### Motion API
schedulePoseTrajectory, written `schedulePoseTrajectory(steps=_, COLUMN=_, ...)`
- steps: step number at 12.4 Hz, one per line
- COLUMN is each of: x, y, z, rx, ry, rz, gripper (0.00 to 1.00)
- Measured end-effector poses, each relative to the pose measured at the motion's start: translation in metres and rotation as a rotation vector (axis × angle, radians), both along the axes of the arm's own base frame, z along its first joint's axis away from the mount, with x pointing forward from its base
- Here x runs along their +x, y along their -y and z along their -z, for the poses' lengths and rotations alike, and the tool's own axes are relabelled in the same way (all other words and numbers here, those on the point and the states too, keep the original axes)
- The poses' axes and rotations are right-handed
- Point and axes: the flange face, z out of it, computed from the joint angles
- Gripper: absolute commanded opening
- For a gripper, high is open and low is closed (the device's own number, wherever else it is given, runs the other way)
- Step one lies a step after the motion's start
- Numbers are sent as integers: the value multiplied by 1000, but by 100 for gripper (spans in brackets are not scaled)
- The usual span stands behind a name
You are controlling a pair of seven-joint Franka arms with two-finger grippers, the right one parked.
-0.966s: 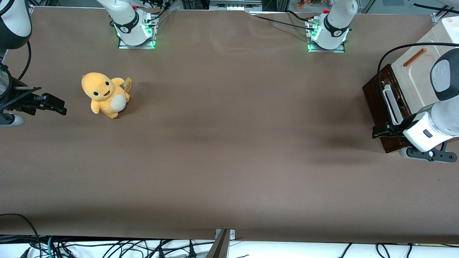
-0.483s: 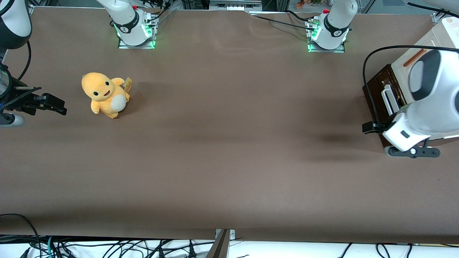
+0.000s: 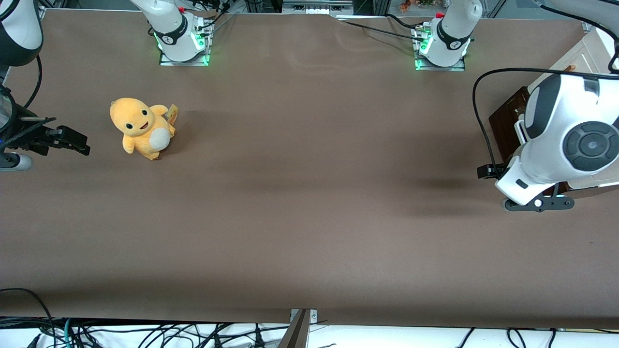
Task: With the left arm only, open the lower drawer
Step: 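Swing the left gripper out and face it toward the lower drawer handle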
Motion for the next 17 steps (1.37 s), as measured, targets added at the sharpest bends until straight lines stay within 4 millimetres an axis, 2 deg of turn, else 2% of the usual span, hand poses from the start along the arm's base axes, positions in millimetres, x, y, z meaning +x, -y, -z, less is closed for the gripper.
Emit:
schedulePoseTrajectory(steps=5, x=-9, y=38, z=53, rx=239, ry=-48, rz=-41, gripper=100)
schedulePoseTrajectory(steps=9, x=-16, y=55, z=99, rx=442, ry=-72, rz=-88, gripper=100)
schedulePoseTrajectory(steps=13, x=-18, y=51, z=138, rx=580, ry=-52, rz=-156, gripper=100)
schedulePoseTrajectory(steps=17, x=-34, y=55, z=187, rx=700, ry=-48, rz=-170, gripper=100)
